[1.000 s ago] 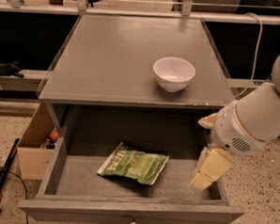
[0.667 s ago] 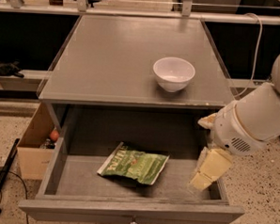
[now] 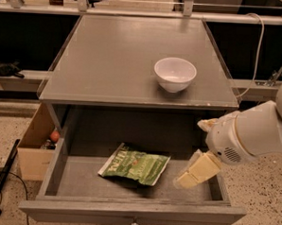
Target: Pick green jalapeno chip bag from top drawer and place on counter
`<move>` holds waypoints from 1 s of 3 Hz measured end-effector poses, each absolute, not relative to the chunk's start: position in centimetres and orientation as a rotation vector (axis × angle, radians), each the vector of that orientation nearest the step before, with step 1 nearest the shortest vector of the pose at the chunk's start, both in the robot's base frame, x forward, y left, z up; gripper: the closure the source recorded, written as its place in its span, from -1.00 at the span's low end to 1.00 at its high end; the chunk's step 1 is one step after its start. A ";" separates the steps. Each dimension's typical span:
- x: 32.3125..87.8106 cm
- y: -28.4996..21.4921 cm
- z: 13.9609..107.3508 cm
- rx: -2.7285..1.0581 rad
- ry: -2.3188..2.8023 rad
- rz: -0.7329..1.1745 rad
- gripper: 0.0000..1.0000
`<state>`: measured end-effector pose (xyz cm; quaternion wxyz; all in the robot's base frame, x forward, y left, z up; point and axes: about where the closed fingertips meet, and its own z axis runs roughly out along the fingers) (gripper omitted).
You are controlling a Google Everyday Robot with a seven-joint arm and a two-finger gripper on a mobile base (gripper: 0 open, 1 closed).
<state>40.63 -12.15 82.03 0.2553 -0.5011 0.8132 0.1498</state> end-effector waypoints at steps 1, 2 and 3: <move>41.4 -11.4 80.8 -1.286 2.190 0.429 -1.00; 43.0 -7.9 77.2 -1.286 2.189 0.454 -1.00; 43.2 -7.3 76.4 -1.295 2.193 0.459 -1.00</move>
Offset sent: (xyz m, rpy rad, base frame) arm 0.0249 0.0416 -0.0497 0.0907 -0.0184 -0.0532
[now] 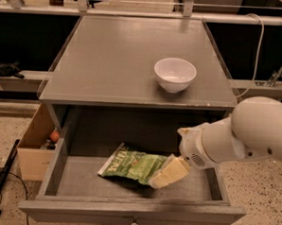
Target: Pick green jalapeno chip bag from top drawer and place on counter
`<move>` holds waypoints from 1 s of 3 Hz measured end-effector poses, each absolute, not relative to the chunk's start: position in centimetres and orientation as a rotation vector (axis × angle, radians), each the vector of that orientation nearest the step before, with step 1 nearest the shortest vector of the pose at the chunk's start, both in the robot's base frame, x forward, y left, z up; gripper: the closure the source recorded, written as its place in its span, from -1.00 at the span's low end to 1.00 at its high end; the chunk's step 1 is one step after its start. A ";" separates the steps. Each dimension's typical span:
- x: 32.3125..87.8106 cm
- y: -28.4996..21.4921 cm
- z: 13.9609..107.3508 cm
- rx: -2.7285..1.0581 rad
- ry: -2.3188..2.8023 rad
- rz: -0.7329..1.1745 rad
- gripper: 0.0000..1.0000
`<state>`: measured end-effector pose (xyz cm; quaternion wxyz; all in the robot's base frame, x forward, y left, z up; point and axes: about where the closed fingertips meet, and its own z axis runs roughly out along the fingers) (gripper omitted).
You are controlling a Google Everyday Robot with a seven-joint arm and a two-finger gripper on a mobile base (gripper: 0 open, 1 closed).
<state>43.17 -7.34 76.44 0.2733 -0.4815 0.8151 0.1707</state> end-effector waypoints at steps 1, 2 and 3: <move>43.5 -6.2 75.0 -1.313 2.200 0.473 -1.00; 43.7 -4.2 72.5 -1.357 2.217 0.496 -1.00; 44.3 -2.6 69.5 -1.400 2.238 0.476 -1.00</move>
Offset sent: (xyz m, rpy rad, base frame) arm 0.0078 0.0552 -0.0719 -0.0313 0.0966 0.0777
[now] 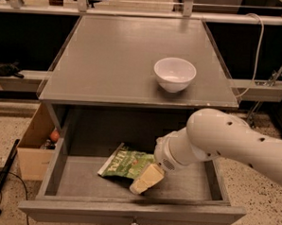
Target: Pick green jalapeno chip bag from top drawer and place on counter
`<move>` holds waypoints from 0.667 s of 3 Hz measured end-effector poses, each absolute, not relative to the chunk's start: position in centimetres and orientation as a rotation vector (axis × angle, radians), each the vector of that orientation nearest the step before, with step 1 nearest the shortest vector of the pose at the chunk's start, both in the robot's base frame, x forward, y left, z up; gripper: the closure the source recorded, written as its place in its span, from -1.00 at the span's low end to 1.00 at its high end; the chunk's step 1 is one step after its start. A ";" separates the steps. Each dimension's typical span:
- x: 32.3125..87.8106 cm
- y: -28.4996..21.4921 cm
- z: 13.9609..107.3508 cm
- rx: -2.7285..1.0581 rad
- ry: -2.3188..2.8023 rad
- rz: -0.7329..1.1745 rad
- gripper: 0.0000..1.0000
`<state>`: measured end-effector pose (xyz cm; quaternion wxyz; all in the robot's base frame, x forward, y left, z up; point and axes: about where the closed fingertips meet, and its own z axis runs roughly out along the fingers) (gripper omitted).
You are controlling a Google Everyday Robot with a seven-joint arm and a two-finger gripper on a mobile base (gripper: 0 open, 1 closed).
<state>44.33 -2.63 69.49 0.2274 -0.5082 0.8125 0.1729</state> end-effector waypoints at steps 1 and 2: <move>45.1 -1.9 67.9 -1.424 2.245 0.447 -1.00; 46.2 -0.7 66.9 -1.447 2.237 0.398 -1.00</move>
Offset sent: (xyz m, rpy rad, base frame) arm 0.0351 0.0325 -0.0398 -0.0951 -0.0510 0.0248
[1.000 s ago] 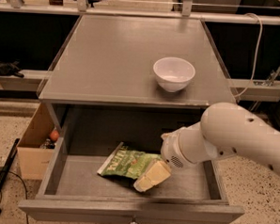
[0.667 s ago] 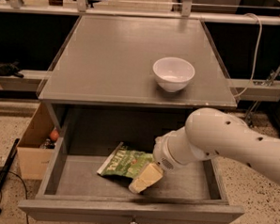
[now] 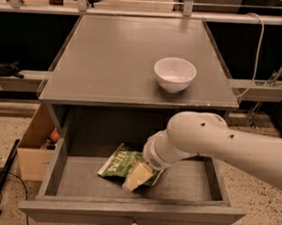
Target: Pick green jalapeno chip bag from top drawer and place on counter
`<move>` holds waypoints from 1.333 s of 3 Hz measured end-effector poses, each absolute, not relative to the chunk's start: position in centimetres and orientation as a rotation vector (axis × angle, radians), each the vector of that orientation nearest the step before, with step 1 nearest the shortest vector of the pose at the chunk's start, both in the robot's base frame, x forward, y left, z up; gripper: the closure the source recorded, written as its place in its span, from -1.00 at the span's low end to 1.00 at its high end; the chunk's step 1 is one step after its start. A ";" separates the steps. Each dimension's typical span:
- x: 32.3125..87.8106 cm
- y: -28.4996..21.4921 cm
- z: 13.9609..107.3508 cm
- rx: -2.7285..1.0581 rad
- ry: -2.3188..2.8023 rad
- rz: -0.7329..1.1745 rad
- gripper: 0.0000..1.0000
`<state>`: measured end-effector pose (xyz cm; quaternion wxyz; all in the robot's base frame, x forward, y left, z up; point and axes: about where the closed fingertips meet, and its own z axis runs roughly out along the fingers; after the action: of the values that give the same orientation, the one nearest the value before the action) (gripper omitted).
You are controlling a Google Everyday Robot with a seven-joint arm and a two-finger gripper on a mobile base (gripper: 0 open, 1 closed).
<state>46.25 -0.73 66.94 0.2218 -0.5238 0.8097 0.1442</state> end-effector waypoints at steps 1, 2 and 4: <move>47.1 -0.2 66.2 -1.450 2.235 0.356 -1.00; 47.3 -0.2 65.5 -1.439 2.248 0.325 -1.00; 47.1 -0.2 64.3 -1.405 2.269 0.269 -1.00</move>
Offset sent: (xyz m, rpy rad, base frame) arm 0.0148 0.0054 -0.0268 -0.0603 -0.0319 -0.0458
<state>47.11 -0.16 64.29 0.2275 -0.5102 0.8236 0.0978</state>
